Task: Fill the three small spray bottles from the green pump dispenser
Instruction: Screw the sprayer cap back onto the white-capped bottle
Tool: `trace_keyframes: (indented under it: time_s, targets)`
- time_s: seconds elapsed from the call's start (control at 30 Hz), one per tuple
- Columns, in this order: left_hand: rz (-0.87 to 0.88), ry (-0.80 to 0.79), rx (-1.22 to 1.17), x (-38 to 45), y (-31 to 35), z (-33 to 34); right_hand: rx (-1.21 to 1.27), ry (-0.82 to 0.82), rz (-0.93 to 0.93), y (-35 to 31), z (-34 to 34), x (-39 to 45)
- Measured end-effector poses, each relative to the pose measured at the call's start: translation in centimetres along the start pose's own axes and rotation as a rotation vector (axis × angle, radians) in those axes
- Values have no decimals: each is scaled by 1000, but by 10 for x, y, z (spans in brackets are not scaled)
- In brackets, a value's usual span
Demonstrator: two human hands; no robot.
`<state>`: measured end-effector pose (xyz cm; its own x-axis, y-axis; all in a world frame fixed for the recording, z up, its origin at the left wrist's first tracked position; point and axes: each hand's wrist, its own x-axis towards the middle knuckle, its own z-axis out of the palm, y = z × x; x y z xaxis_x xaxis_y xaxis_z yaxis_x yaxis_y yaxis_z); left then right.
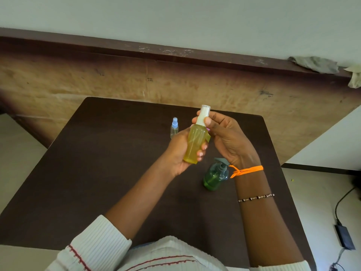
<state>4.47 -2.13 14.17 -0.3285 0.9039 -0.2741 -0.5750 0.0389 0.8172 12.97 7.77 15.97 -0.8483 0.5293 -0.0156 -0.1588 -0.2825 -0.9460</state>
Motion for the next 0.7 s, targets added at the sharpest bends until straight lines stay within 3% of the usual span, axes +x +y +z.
trace_keyframes:
  time_s: [0.2,0.47,0.6,0.7]
  targets:
    - [136,243,115,5,-6,2,-67,196,-23,11,7,-4]
    - [508,484,606,14,-25,-6,-128,513,-2,26,22,-4]
    - [582,532,615,15,-33,-4,-210,522,-2,29,24,-1]
    - [509,558,579,24,-35,-13,-358,514,-17,35,20,6]
